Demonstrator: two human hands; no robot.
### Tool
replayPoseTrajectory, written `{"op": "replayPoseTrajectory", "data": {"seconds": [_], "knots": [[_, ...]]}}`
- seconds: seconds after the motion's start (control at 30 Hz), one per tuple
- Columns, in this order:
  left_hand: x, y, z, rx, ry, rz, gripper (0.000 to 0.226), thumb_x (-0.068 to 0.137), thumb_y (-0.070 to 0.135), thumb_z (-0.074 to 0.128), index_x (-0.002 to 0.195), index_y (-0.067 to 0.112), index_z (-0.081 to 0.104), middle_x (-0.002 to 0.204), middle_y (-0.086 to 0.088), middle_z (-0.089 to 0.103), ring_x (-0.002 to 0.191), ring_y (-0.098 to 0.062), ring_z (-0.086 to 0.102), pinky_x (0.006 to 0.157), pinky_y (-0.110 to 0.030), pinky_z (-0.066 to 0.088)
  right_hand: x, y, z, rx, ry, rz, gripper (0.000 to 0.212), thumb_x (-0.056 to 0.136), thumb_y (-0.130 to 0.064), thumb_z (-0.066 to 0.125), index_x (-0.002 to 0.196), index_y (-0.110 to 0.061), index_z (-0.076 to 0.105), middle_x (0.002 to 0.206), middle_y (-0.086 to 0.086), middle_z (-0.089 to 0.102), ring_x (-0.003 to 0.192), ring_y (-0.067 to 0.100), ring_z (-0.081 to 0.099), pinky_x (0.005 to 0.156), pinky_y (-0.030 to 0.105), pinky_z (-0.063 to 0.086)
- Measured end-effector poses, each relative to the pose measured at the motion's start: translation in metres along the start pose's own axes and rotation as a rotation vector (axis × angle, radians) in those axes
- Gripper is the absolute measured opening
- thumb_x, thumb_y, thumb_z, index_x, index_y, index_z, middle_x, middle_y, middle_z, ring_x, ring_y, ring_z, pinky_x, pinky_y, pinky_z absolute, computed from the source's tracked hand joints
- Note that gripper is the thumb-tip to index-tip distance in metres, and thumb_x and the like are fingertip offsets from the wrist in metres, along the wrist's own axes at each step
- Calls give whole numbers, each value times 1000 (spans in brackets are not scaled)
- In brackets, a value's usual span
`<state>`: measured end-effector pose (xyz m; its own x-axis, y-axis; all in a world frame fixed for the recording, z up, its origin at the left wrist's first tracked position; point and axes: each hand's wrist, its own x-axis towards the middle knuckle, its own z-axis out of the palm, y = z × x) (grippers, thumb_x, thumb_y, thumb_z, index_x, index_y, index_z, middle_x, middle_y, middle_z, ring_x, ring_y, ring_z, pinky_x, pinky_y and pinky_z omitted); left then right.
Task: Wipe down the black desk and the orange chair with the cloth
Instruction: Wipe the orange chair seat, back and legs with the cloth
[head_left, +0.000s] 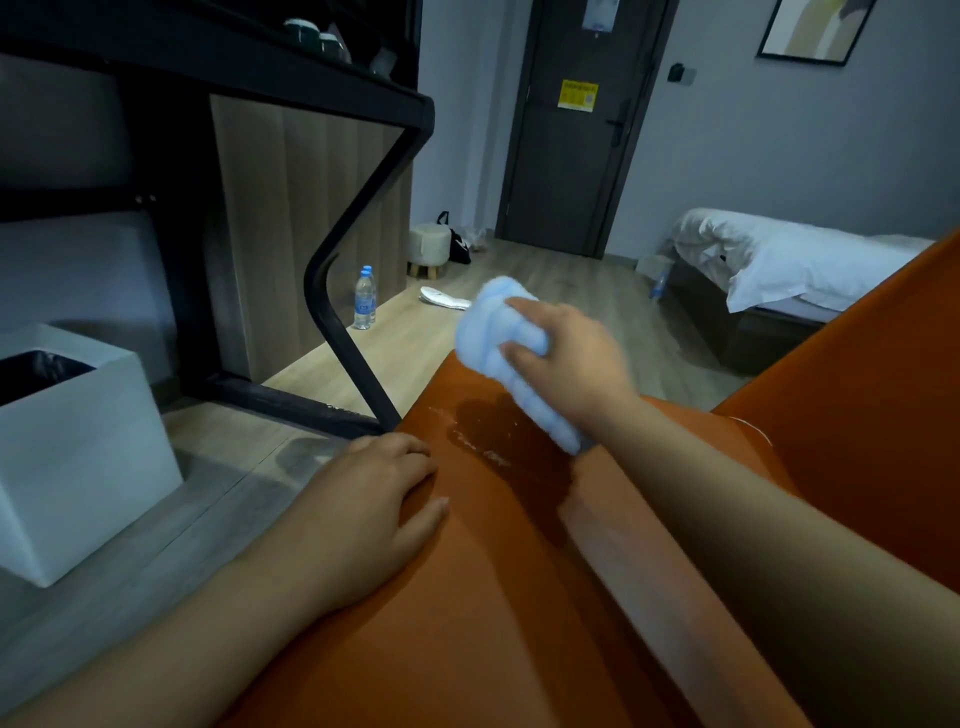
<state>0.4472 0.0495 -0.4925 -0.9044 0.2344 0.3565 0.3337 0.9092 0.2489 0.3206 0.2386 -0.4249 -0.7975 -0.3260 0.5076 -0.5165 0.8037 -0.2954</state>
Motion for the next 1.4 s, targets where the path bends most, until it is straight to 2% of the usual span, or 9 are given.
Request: {"op": "replayPoseTrajectory", "data": {"seconds": [0.2,0.3,0.4,0.5,0.63,0.7,0.83,1.03,1.4], "knots": [[7,19,-8,24,-33,-5,54,88,64,37,127,31,54,131,13,47,117,-4,43,95,-19,37,-59,41,-69,-49,31,171,51,93,-35,60,141,-29,48,137,0,56,124,22,52,104,39,43],[13,42,-6,13,-18,50,54,89,62,40,133,33,50,132,15,47,119,-4,42,90,-17,33,-87,57,-92,-203,48,216,46,95,-37,55,140,-27,48,135,5,57,119,25,56,97,39,45],[19,64,-1,0,-47,99,53,90,61,41,135,33,48,136,14,45,124,-6,40,100,-22,33,-106,69,-108,-254,47,300,50,95,-35,55,143,-22,46,138,8,55,121,26,54,98,38,43],[20,76,7,10,-100,128,49,90,60,42,128,31,52,130,13,48,120,-6,42,102,-23,34,-119,76,-106,-372,36,336,55,97,-33,52,148,-15,38,140,13,53,126,28,51,101,36,42],[15,78,13,60,-146,145,49,89,62,39,123,30,55,126,13,47,117,-6,41,101,-26,38,-145,90,-89,-391,-87,473,58,97,-45,42,151,-29,29,150,6,40,130,28,46,106,41,40],[14,78,14,72,-143,147,50,89,63,39,124,30,55,128,14,46,119,-6,41,102,-25,38,-159,97,-78,-392,-51,556,57,96,-50,39,150,-33,28,153,4,37,131,29,45,104,43,39],[12,77,16,73,-142,150,50,89,63,39,123,30,56,126,14,47,117,-7,42,101,-28,40,-164,96,-64,-427,45,546,57,95,-50,42,148,-30,33,151,6,40,125,31,49,94,40,39],[12,78,15,75,-147,155,50,89,62,39,122,29,57,124,13,47,116,-8,43,99,-27,40,-166,92,-60,-451,62,532,58,95,-51,41,148,-30,33,147,5,43,117,30,54,81,36,43],[11,78,13,58,-146,167,50,89,61,41,126,31,55,123,15,46,114,-5,41,98,-24,39,-160,84,-53,-425,91,473,57,95,-52,42,147,-32,34,148,2,43,121,25,53,86,35,43]]}}
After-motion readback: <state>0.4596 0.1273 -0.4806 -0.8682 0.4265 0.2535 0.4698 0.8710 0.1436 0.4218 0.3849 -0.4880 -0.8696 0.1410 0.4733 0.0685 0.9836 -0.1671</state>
